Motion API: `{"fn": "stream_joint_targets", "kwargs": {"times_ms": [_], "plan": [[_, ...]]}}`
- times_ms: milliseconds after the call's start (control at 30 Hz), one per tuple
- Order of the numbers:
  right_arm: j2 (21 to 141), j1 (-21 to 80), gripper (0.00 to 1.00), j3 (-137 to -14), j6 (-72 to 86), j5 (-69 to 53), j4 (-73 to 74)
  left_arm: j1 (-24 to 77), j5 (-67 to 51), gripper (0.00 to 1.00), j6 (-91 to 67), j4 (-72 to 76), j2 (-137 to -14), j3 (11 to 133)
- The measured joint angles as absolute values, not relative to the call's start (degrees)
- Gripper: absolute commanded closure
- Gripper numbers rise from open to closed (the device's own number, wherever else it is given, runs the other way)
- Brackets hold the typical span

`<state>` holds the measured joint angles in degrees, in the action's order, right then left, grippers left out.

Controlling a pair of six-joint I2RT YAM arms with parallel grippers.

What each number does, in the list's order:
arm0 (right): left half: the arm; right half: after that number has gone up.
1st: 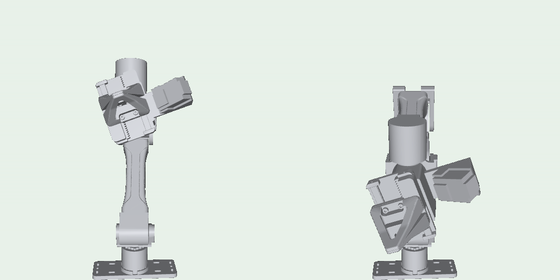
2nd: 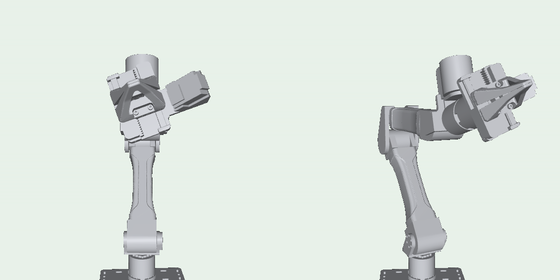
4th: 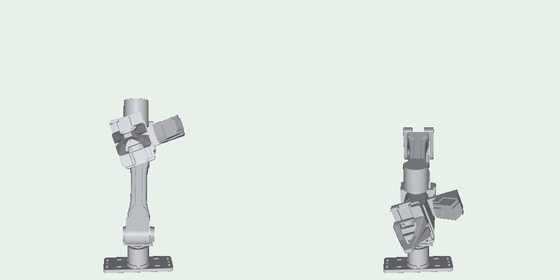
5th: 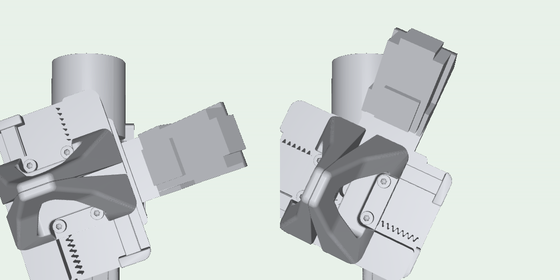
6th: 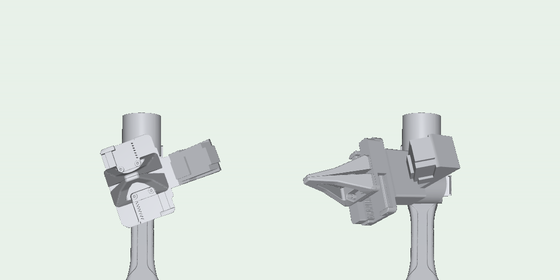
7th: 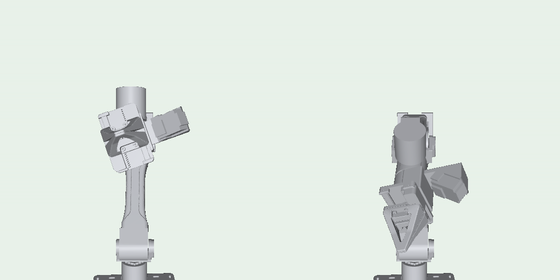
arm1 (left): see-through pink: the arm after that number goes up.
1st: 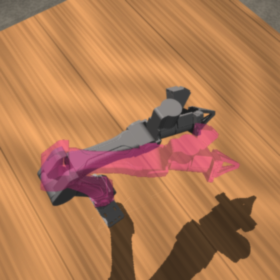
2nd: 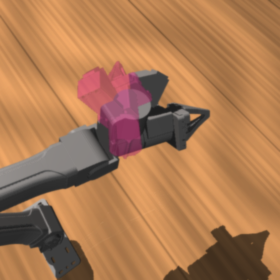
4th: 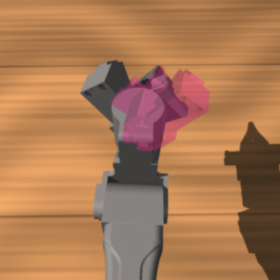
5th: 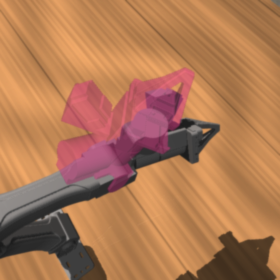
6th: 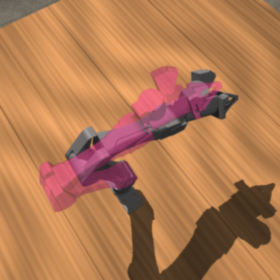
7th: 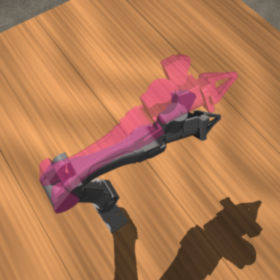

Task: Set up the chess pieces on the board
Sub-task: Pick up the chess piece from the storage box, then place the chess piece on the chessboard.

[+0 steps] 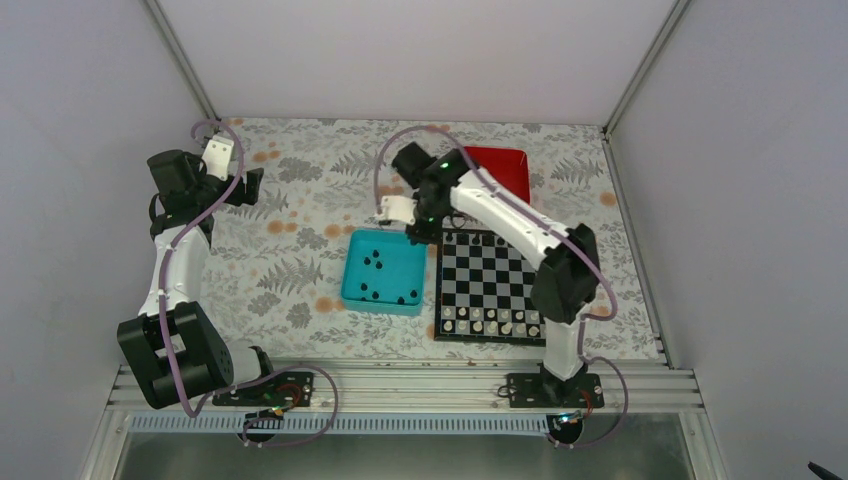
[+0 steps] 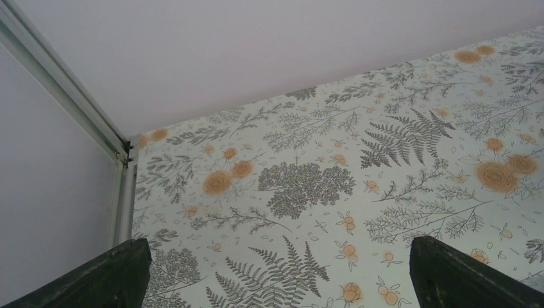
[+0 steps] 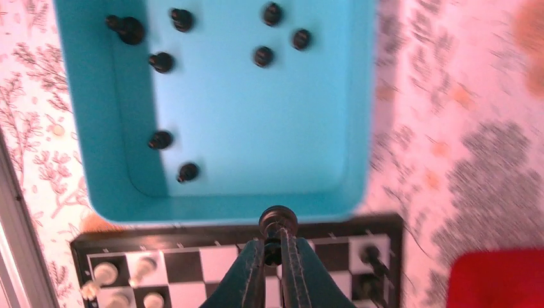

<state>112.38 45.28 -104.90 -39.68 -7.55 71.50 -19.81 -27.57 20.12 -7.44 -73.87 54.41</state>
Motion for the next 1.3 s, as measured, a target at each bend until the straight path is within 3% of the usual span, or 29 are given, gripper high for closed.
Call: {"fn": "stream_joint_targets", "kwargs": {"times_ms": [433, 900, 1300], "plan": [[108.01, 31.64, 0.86, -96.51, -40.34, -6.44, 71.42, -19.81, -27.70, 0.00, 20.10, -7.44, -73.87, 54.41], [117.89, 31.42, 0.86, -96.05, -40.75, -7.75, 67.51, -19.84, -27.73, 0.00, 20.10, -7.44, -73.87, 54.41], [113.08, 31.42, 0.79, -90.24, -40.69, -8.03, 67.24, -19.88, -27.73, 0.00, 20.10, -7.42, -73.87, 54.41]]}}
